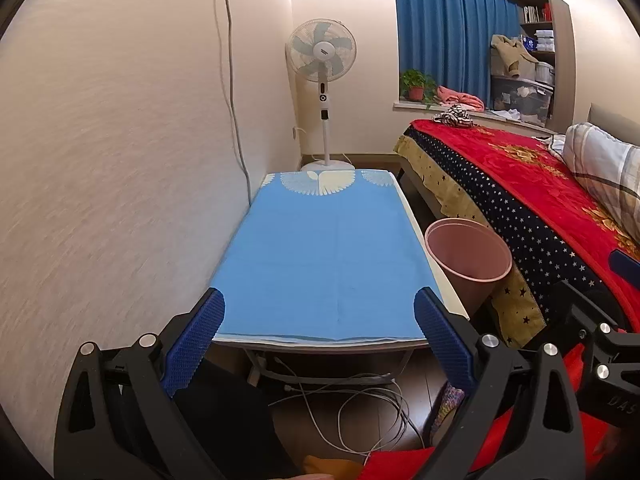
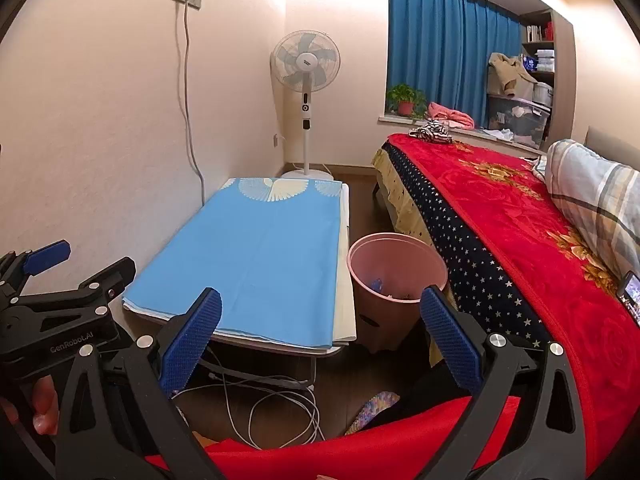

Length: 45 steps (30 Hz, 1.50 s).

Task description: Collect trash

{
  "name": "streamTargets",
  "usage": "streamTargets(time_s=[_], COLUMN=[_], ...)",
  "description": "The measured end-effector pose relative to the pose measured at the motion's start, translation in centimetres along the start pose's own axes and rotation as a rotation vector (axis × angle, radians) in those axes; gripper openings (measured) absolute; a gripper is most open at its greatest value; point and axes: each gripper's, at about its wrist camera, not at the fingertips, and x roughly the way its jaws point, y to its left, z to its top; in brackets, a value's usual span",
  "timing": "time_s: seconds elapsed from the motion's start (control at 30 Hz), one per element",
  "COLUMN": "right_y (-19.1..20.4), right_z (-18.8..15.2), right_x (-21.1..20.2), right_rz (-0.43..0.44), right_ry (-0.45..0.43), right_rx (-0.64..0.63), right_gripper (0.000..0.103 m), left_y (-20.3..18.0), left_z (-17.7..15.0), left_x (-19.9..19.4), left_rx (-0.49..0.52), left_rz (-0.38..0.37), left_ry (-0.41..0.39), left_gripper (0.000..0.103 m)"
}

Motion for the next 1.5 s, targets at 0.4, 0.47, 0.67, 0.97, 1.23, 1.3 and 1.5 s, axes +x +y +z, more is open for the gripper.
streamTargets(time_s=[0.4, 0.47, 0.67, 0.97, 1.23, 1.3, 1.5], right_y=[0.16, 0.13, 0.16, 0.12, 0.52, 0.49, 0.58], right_z=[0.01, 0.03, -0.13, -0.15, -0.10, -0.11, -0.12], right_x=[0.00, -0.01, -0.04, -0.11, -0.33, -0.34, -0.36], right_rz=[-0.002, 0.000, -0.002, -0.003, -0.006, -0.006, -0.006], right_ry=[0.001, 0.001, -0.002, -0.003, -0.006, -0.006, -0.007], right_rx=[0.000, 0.000, -0.005, -0.005, -0.009, -0.009, -0.009], right_gripper=[0.098, 0.098, 0.098, 0.098, 0.098, 0.098, 0.098], left_y=[0.08, 0.07, 0.36, 0.37, 0.45, 0.43, 0.43], left_z=[-0.06, -0.06, -0.02, -0.01, -0.11, -0.14, -0.15], left_x=[0.06, 0.07, 0.07, 0.08, 0.02, 0.00, 0.01], left_rx=[0.002, 0.002, -0.003, -0.006, -0.009, -0.008, -0.009], left_rz=[0.000, -0.001, 0.001, 0.001, 0.001, 0.001, 0.002], left_ry=[-0.002, -0.002, -0.005, -0.012, -0.014, -0.015, -0.015], left_gripper=[0.093, 0.093, 0.093, 0.093, 0.093, 0.093, 0.093])
